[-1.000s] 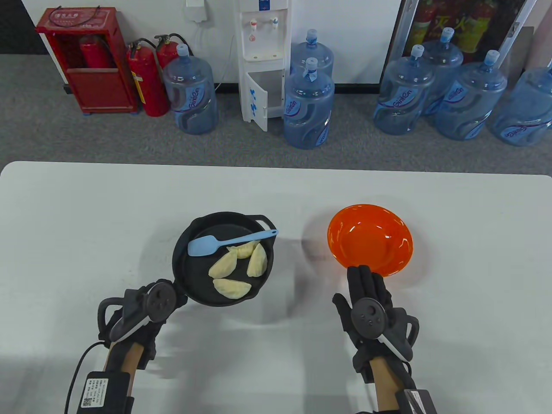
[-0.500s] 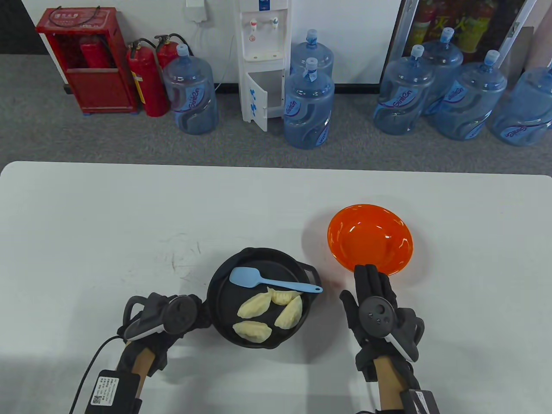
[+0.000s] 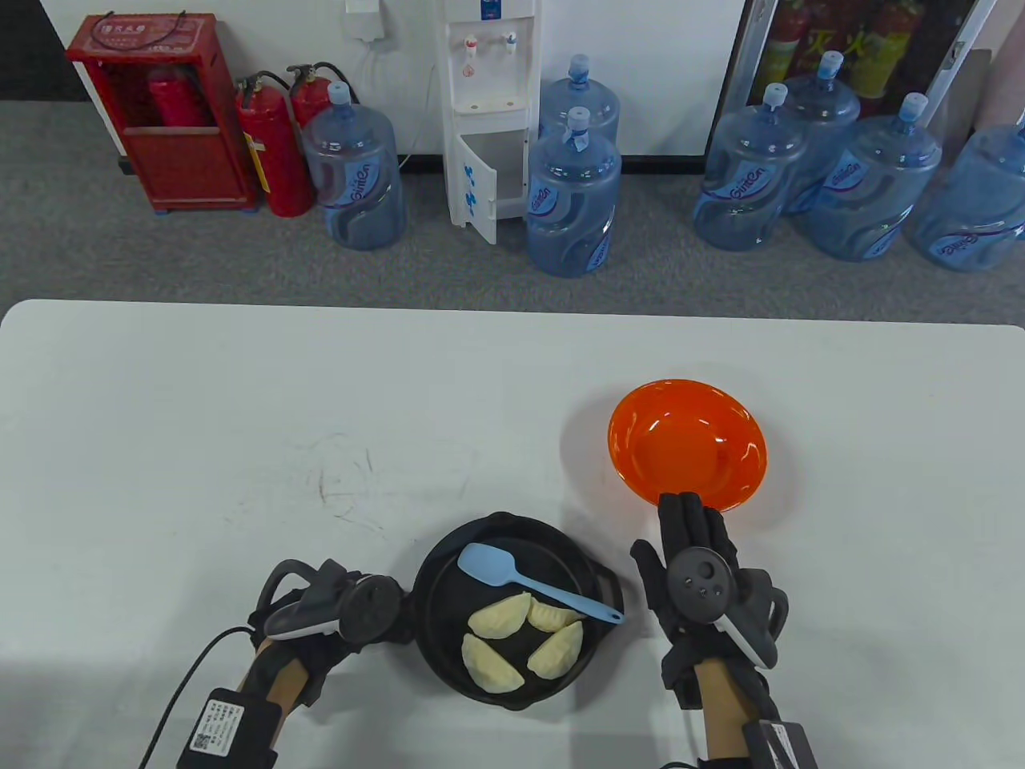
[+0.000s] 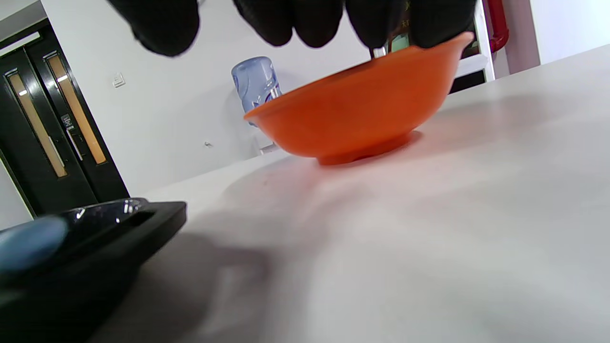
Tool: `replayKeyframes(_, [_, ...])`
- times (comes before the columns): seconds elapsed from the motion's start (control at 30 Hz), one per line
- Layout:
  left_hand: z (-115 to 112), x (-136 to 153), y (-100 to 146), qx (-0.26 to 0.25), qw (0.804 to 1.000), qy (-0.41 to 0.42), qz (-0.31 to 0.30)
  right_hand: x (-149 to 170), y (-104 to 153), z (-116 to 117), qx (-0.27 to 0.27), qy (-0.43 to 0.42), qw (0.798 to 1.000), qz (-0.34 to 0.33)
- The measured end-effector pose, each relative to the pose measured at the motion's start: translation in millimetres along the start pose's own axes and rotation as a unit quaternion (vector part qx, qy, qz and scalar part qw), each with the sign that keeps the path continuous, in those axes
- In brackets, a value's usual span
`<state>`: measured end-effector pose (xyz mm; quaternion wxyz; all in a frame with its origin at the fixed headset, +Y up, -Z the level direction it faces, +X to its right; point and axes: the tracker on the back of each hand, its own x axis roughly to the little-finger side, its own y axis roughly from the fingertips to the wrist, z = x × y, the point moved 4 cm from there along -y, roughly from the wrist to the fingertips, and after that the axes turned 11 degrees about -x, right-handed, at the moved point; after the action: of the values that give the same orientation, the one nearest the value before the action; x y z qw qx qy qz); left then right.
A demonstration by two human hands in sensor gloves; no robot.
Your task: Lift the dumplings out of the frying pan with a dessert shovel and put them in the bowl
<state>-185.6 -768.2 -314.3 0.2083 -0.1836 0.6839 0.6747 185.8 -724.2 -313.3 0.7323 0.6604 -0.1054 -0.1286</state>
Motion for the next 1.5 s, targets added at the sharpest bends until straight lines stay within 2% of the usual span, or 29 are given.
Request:
replayKeyframes(0.23, [-9, 2, 0, 0.022, 1.0, 0.009, 0.014, -9, -1, 0, -0.002, 0.001, 1.0, -0.017])
replayKeyframes(0.37, [-9, 3, 0, 0.028, 0.999, 0.005, 0.019, -26, 0, -2, 0.007, 0.003, 0.999, -0.042])
replayKeyframes(0.47, [-10, 3, -1, 0.035, 0.999, 0.007, 0.023, -45, 0, 4, -0.007, 0.031, 0.997, -0.071])
replayKeyframes(0.7, [-9, 4, -1, 0.041, 0.999, 0.004, 0.023, -82, -3, 34, -0.078, 0.142, 0.979, -0.123])
replayKeyframes(0.87, [-9, 4, -2, 0.042, 0.999, 0.002, 0.024, -90, -5, 52, -0.132, 0.164, 0.969, -0.129])
replayKeyframes(1.03, [-9, 4, -2, 0.042, 0.999, 0.003, 0.024, -91, -4, 57, -0.166, 0.154, 0.964, -0.137])
replayKeyframes(1.37, [-10, 5, -2, 0.045, 0.999, 0.005, 0.027, -96, -2, 59, -0.168, 0.15, 0.965, -0.132])
replayKeyframes(1.5, [-10, 5, -2, 0.047, 0.999, 0.006, 0.028, -100, 1, 53, -0.141, 0.169, 0.966, -0.137])
